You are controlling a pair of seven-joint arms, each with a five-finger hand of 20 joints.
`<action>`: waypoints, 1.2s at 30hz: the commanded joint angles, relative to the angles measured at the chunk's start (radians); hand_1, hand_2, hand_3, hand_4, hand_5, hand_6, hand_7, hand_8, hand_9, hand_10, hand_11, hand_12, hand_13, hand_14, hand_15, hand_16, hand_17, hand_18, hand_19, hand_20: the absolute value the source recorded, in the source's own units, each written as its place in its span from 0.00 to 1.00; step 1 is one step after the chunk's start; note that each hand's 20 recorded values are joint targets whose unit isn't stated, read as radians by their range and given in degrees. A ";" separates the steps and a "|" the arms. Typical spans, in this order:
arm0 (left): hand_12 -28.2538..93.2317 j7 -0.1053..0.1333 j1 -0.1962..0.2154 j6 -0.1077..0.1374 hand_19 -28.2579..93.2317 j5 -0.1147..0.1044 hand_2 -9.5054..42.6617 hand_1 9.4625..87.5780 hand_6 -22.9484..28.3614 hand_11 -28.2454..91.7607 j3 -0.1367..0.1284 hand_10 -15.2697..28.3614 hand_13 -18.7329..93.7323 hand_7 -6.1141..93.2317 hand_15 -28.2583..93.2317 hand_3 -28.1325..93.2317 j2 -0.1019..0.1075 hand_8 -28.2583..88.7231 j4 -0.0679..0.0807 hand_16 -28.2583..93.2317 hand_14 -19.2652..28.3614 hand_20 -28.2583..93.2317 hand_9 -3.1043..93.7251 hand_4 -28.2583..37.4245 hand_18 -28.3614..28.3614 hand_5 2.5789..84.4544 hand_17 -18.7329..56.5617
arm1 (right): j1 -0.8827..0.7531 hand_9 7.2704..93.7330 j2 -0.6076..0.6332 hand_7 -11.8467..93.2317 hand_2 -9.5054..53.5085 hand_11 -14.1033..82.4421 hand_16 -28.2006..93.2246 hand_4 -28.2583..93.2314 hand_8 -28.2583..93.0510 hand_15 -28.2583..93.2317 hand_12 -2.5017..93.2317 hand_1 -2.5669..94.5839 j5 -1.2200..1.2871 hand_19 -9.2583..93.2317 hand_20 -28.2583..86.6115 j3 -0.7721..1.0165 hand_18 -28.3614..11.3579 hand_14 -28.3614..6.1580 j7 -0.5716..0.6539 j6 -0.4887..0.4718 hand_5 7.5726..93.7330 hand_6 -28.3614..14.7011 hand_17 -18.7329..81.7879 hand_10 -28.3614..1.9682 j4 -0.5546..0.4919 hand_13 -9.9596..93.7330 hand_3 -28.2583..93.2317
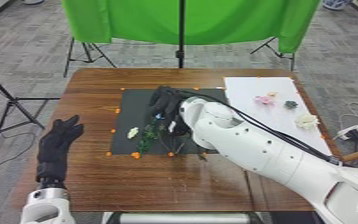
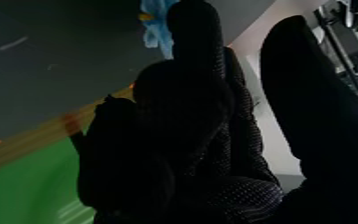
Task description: Arrange flowers
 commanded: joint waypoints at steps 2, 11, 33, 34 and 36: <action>0.33 -0.015 -0.001 -0.015 0.34 0.006 0.36 0.12 0.54 0.39 0.003 0.68 0.44 0.18 0.44 0.70 -0.003 0.19 0.010 0.24 0.77 0.40 0.49 0.00 0.74 0.55 0.24 | -0.058 0.88 0.141 0.24 0.00 0.34 0.53 0.10 0.15 0.67 0.23 0.44 -0.080 1.00 0.72 0.190 0.44 0.72 0.013 -0.029 0.61 0.67 0.84 0.53 -0.252 0.98 0.76; 0.33 -0.010 0.009 -0.017 0.34 0.002 0.36 0.12 0.54 0.39 -0.010 0.68 0.44 0.18 0.44 0.70 -0.008 0.19 0.006 0.24 0.78 0.40 0.49 0.00 0.74 0.55 0.24 | -0.462 0.83 0.467 0.23 0.00 0.32 0.52 0.11 0.16 0.68 0.23 0.43 -0.304 1.00 0.71 0.701 0.40 0.67 0.166 0.139 0.65 0.65 0.80 0.51 -0.601 0.95 0.76; 0.33 -0.022 0.005 -0.023 0.34 0.016 0.35 0.12 0.54 0.39 -0.001 0.69 0.43 0.18 0.44 0.71 -0.016 0.19 0.007 0.23 0.78 0.40 0.49 0.00 0.74 0.55 0.24 | -0.723 0.66 0.514 0.19 0.00 0.27 0.51 0.11 0.18 0.71 0.24 0.40 -0.386 1.00 0.70 0.863 0.36 0.60 0.388 -0.151 0.54 0.64 0.75 0.37 -0.303 0.88 0.75; 0.33 -0.023 0.008 -0.025 0.34 0.016 0.35 0.13 0.54 0.39 -0.002 0.69 0.43 0.18 0.44 0.71 -0.017 0.19 0.006 0.24 0.78 0.40 0.49 0.00 0.74 0.55 0.24 | -0.729 0.66 0.512 0.19 0.00 0.27 0.51 0.11 0.18 0.71 0.24 0.40 -0.382 1.00 0.70 0.866 0.35 0.59 0.394 -0.155 0.54 0.64 0.75 0.37 -0.297 0.88 0.75; 0.33 -0.024 0.016 -0.021 0.34 0.017 0.35 0.13 0.54 0.39 -0.005 0.69 0.43 0.18 0.44 0.71 -0.019 0.19 0.003 0.24 0.77 0.40 0.49 0.00 0.74 0.55 0.24 | -0.746 0.66 0.510 0.19 0.00 0.27 0.51 0.11 0.18 0.71 0.24 0.40 -0.396 1.00 0.70 0.870 0.35 0.59 0.392 -0.154 0.54 0.64 0.75 0.37 -0.290 0.88 0.75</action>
